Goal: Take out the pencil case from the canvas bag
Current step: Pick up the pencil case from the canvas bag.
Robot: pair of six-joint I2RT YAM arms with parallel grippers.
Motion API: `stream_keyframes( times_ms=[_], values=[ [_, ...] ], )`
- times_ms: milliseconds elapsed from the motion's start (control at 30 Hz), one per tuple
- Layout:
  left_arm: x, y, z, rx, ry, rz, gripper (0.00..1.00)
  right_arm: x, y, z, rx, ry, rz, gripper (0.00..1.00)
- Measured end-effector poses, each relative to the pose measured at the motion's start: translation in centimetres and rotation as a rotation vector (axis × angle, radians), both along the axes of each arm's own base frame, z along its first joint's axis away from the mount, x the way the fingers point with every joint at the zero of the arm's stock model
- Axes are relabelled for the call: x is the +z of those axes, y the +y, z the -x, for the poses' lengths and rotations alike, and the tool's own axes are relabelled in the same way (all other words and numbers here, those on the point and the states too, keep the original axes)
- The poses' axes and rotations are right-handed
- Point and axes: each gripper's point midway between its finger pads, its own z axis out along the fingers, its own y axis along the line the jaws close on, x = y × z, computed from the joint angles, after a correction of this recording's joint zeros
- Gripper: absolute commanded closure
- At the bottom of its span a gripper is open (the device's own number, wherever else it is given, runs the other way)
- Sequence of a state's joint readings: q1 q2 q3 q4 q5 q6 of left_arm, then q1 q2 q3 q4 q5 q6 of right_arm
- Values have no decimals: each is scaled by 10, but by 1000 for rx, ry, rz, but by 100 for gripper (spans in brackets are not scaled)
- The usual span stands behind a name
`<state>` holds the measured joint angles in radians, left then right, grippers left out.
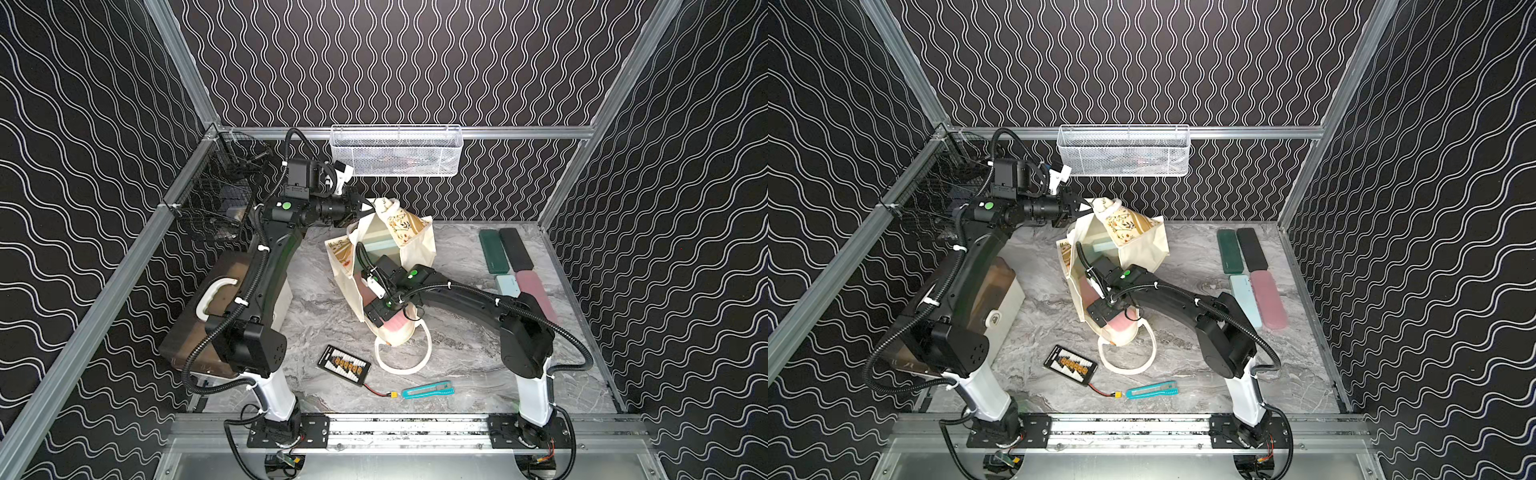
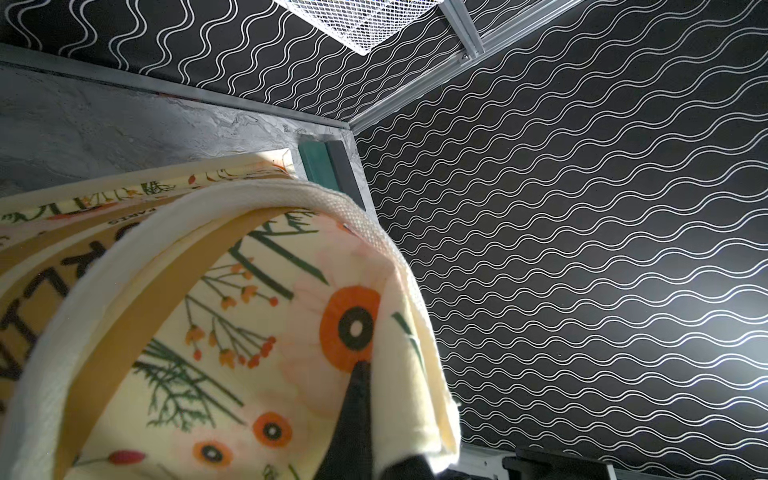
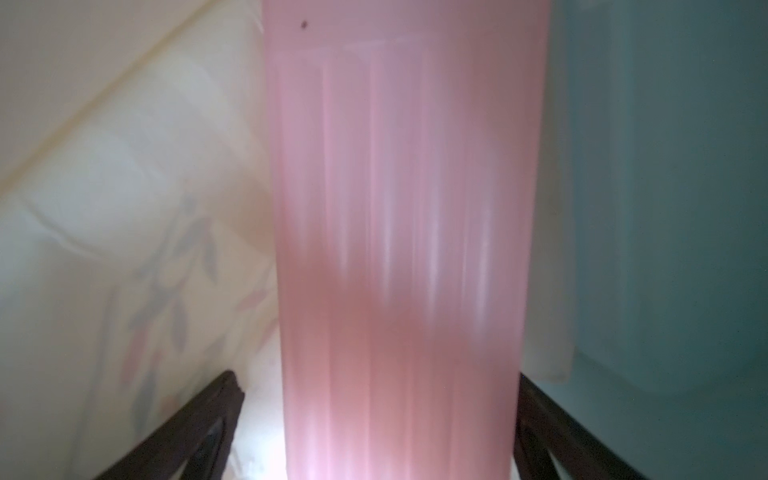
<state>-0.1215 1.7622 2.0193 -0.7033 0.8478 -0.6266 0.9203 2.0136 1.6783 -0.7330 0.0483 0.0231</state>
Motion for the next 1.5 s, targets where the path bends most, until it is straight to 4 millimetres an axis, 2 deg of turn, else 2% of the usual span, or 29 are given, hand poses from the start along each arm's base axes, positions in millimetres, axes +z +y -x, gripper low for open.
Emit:
stream_keyframes(
  times_ms=[167, 400, 567, 1100, 1500],
  values=[
    [-2, -1, 1, 0, 9, -3, 100, -15, -3, -2, 8, -21, 63, 5],
    [-2, -1, 1, 0, 7, -3, 100, -16, -7, -4, 3, -42, 89, 19],
    [-2, -1, 0, 1, 6, -3, 100, -13, -10, -3, 0, -49, 91, 24],
    [-5, 0, -4, 4, -12, -20, 100, 58, -21, 11, -70, -82, -108, 34],
    [-10, 12, -14, 80, -16, -94, 100, 113, -36, 31, -64, -162, -306, 40]
  ],
)
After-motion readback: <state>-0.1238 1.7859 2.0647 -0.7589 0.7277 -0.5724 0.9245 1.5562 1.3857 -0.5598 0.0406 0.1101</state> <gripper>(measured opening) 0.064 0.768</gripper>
